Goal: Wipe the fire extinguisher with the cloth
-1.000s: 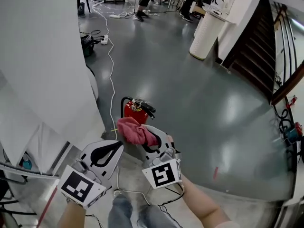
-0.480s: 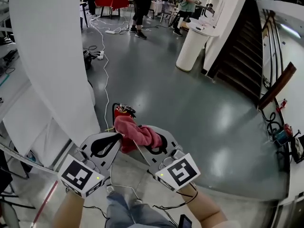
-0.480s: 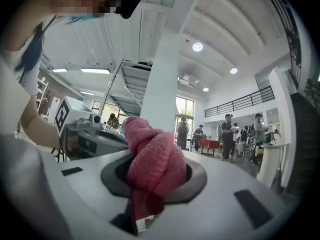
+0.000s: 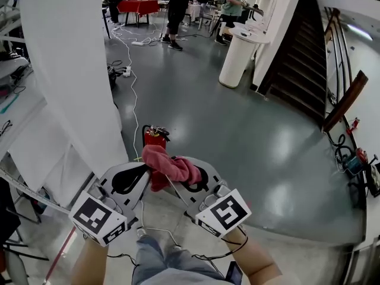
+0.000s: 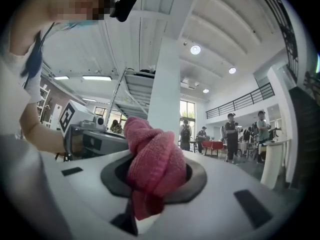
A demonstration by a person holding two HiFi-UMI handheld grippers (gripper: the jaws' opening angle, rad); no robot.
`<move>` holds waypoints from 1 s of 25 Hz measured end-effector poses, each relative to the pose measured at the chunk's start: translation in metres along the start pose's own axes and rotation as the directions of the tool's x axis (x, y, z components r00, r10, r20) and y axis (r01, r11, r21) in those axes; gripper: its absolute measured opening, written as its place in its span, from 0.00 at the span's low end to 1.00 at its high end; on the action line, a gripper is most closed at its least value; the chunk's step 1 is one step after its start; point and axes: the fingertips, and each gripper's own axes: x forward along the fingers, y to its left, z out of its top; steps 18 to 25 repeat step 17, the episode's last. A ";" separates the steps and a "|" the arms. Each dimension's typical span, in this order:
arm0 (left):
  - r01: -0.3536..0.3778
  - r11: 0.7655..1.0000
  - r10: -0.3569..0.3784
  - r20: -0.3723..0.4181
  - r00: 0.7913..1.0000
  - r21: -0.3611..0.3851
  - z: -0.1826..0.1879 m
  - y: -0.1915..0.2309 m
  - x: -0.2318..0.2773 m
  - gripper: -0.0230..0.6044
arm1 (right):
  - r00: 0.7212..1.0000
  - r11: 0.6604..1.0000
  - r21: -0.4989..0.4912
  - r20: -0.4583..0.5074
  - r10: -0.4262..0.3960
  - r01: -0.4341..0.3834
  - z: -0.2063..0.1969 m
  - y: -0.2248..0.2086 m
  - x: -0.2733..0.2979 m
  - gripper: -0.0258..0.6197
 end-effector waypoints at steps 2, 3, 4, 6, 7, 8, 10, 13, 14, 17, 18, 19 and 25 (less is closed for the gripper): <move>-0.001 1.000 0.001 0.001 1.000 0.015 0.003 -0.001 -0.003 0.05 | 1.000 1.000 0.001 0.003 -0.002 0.002 0.003 0.002 -0.001 0.20; -0.001 1.000 0.001 0.002 1.000 0.021 0.005 -0.001 -0.002 0.05 | 1.000 1.000 0.002 0.006 -0.002 0.002 0.004 0.000 -0.001 0.20; -0.002 1.000 0.002 0.004 1.000 0.024 0.007 -0.002 -0.001 0.05 | 1.000 1.000 0.005 0.010 -0.002 0.002 0.005 -0.002 -0.001 0.20; -0.003 1.000 0.003 0.008 1.000 0.028 0.009 -0.003 0.002 0.05 | 1.000 1.000 0.012 0.016 0.000 0.000 0.006 -0.006 -0.002 0.20; -0.005 1.000 0.005 0.009 1.000 0.029 0.010 -0.004 0.003 0.05 | 1.000 1.000 0.016 0.018 -0.001 0.000 0.006 -0.007 -0.003 0.20; -0.007 1.000 0.007 0.010 1.000 0.030 0.010 -0.005 0.003 0.05 | 1.000 1.000 0.020 0.019 -0.001 0.001 0.006 -0.007 -0.004 0.20; -0.006 1.000 0.006 0.013 1.000 0.028 0.010 -0.008 0.002 0.05 | 1.000 1.000 0.024 0.024 0.000 -0.001 0.007 -0.007 -0.006 0.20; -0.002 1.000 0.002 0.017 1.000 0.025 0.010 -0.012 0.001 0.05 | 0.999 1.000 0.021 0.032 0.005 -0.005 0.009 -0.006 -0.008 0.20; -0.003 1.000 0.003 0.019 1.000 0.028 0.010 -0.012 0.002 0.05 | 0.999 1.000 0.020 0.034 0.006 -0.006 0.008 -0.008 -0.007 0.20; -0.005 0.999 0.004 0.022 1.000 0.035 0.008 -0.008 0.011 0.05 | 0.999 1.000 0.023 0.036 0.008 -0.009 0.003 -0.017 -0.003 0.20; -0.005 0.999 0.004 0.022 1.000 0.035 0.008 -0.008 0.011 0.05 | 0.999 1.000 0.023 0.036 0.008 -0.009 0.003 -0.017 -0.003 0.20; -0.005 0.999 0.004 0.022 1.000 0.035 0.008 -0.008 0.011 0.05 | 0.999 1.000 0.023 0.036 0.008 -0.009 0.003 -0.017 -0.003 0.20; -0.005 0.999 0.004 0.022 1.000 0.035 0.008 -0.008 0.011 0.05 | 0.999 1.000 0.023 0.036 0.008 -0.009 0.003 -0.017 -0.003 0.20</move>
